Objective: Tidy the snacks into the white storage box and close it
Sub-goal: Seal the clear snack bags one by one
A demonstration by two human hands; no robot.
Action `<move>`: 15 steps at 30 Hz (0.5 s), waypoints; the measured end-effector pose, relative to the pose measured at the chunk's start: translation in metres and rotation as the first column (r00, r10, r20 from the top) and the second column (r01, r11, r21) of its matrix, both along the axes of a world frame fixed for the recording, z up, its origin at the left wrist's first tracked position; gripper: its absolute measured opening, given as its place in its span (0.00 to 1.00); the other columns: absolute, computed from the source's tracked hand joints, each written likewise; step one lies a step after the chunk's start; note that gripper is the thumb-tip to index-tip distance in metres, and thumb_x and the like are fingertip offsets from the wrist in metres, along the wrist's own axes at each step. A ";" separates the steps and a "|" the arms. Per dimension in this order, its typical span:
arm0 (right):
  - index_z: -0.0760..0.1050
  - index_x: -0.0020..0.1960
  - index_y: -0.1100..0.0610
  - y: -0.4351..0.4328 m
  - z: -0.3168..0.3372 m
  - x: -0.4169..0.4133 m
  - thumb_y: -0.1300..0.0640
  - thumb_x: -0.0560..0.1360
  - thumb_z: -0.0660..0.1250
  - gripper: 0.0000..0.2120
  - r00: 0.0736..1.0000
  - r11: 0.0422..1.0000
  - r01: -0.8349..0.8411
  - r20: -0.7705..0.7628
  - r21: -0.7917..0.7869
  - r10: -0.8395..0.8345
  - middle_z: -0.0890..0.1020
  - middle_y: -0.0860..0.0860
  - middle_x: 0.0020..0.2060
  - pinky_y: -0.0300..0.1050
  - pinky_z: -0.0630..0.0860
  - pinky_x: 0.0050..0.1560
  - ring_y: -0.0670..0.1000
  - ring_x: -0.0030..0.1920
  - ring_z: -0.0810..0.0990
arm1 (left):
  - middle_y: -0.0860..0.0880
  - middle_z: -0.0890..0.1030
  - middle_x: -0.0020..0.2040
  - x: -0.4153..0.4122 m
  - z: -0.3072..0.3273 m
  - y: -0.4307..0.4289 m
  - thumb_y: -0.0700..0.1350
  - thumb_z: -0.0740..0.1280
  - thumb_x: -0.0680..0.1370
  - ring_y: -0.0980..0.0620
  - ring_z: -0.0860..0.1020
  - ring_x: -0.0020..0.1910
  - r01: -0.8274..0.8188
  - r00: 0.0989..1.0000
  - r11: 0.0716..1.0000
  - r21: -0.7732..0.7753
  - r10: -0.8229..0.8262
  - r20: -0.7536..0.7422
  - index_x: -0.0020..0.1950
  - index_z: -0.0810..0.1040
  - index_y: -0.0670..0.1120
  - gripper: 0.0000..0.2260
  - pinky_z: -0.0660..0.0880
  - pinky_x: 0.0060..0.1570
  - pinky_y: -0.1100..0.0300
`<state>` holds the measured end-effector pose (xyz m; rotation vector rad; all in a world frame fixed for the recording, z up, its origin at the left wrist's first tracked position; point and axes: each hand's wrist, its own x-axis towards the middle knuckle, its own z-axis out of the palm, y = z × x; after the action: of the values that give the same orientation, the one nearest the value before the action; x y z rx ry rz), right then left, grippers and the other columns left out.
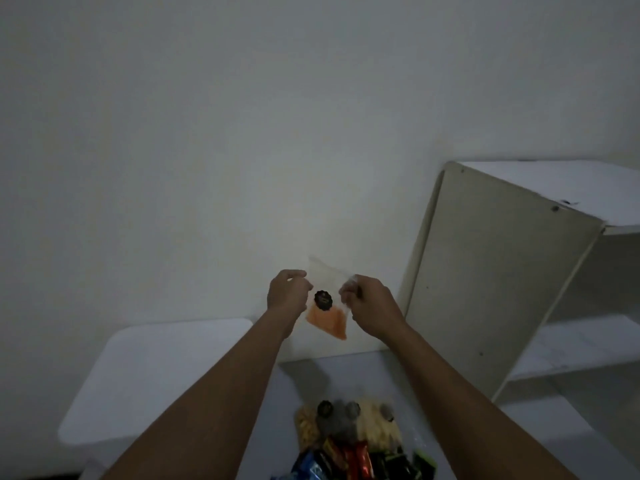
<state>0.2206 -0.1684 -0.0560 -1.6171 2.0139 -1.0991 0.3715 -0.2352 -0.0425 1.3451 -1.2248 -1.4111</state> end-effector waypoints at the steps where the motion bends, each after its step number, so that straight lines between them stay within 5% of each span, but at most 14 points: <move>1: 0.77 0.39 0.49 -0.004 -0.011 -0.002 0.63 0.76 0.61 0.12 1.000 1.000 -0.007 0.007 0.015 0.007 0.82 0.44 0.36 0.41 0.75 0.41 0.46 0.40 0.80 | 0.50 0.77 0.45 0.000 -0.017 -0.002 0.37 0.64 0.75 0.50 0.76 0.44 0.013 0.999 1.000 -0.006 -0.013 0.051 0.60 0.77 0.46 0.14 0.79 0.53 0.50; 4: 0.77 0.40 0.50 -0.019 -0.044 -0.010 0.64 0.76 0.62 0.12 0.998 0.996 -0.055 0.026 0.074 0.053 0.82 0.45 0.38 0.42 0.74 0.43 0.46 0.42 0.80 | 0.48 0.80 0.49 -0.003 -0.066 -0.008 0.37 0.64 0.76 0.53 0.75 0.40 0.080 0.989 0.996 0.046 -0.085 0.123 0.62 0.76 0.50 0.16 0.73 0.39 0.59; 9: 0.77 0.42 0.50 -0.050 -0.103 -0.021 0.58 0.78 0.67 0.07 0.982 0.990 -0.049 0.186 0.132 0.024 0.82 0.47 0.41 0.51 0.80 0.48 0.50 0.45 0.81 | 0.47 0.84 0.53 -0.007 -0.141 -0.028 0.53 0.68 0.76 0.44 0.82 0.48 0.008 0.980 0.992 0.127 -0.032 0.194 0.51 0.83 0.54 0.07 0.82 0.49 0.45; 15: 0.79 0.52 0.57 -0.092 -0.180 -0.021 0.56 0.81 0.63 0.07 0.987 0.975 -0.010 0.158 0.220 -0.026 0.80 0.49 0.46 0.25 0.64 0.35 0.46 0.46 0.76 | 0.51 0.84 0.48 -0.023 -0.192 -0.046 0.54 0.66 0.76 0.48 0.81 0.46 -0.124 0.935 0.991 0.042 0.103 0.338 0.51 0.83 0.54 0.09 0.80 0.51 0.48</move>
<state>0.1999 -0.2608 -0.2365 -1.3666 1.9607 -0.9381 0.3490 -0.2815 -0.2347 1.7252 -1.3018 -1.1785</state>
